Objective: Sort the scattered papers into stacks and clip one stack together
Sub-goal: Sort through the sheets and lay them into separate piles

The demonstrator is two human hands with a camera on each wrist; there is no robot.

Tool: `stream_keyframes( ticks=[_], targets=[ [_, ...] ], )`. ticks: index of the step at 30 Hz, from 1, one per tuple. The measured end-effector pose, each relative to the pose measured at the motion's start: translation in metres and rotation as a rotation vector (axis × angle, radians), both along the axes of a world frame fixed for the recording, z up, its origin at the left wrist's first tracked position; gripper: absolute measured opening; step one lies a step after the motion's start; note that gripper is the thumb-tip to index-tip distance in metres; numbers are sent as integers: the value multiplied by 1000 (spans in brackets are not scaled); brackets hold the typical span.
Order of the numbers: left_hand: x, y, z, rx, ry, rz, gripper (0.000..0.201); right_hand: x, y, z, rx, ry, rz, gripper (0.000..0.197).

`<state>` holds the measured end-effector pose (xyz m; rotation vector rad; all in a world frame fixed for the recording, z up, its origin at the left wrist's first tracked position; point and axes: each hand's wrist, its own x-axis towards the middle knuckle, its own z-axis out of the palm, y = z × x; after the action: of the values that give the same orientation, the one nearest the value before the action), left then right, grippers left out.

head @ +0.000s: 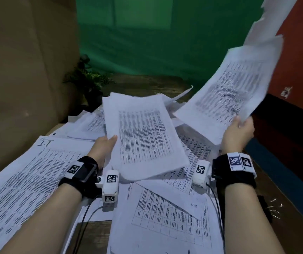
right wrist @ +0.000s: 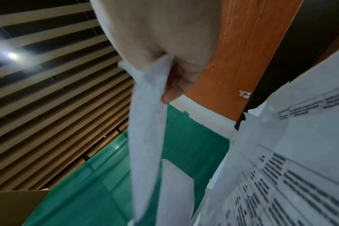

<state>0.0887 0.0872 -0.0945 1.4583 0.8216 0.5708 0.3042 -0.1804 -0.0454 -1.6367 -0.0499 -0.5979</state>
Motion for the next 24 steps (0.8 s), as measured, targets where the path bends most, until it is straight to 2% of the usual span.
stream_keyframes(
  ticks=[2,4,7,9,11,13,14,16,17,18,20,22,23,24],
  targets=[
    [-2,1,-2,20,116,-61,35,5,5,-7,92,55,65,17],
    [-3,2,-2,17,144,-94,35,-4,14,-8,67,116,245,14],
    [-4,1,-2,4,141,-126,28,-22,37,-12,-198,275,590,13],
    [-3,0,-1,0,129,-94,27,-33,53,-18,-343,416,752,14],
    [-3,5,0,-29,123,-18,40,-45,66,-23,-439,526,848,5],
    [0,8,0,-145,97,-14,74,-58,73,-23,-540,592,960,19],
    [0,7,0,-157,103,-45,78,-65,74,-20,-547,640,1043,21],
    [-1,2,0,-33,140,-139,46,-68,70,-15,-530,742,1164,14],
    [-1,1,-3,37,166,-168,32,-62,65,-14,-530,734,1149,26],
    [-1,-1,-3,92,176,-167,28,-53,60,-13,-516,687,1060,38],
    [-1,-1,-3,137,146,-157,29,-31,48,-10,-505,553,654,56],
    [-2,0,-2,118,120,-148,33,-8,21,-7,-545,533,261,70],
    [-3,2,-3,109,107,-141,36,3,10,-11,-539,587,175,77],
    [-3,2,-3,99,95,-143,37,13,0,-16,-504,640,184,82]
  ],
)
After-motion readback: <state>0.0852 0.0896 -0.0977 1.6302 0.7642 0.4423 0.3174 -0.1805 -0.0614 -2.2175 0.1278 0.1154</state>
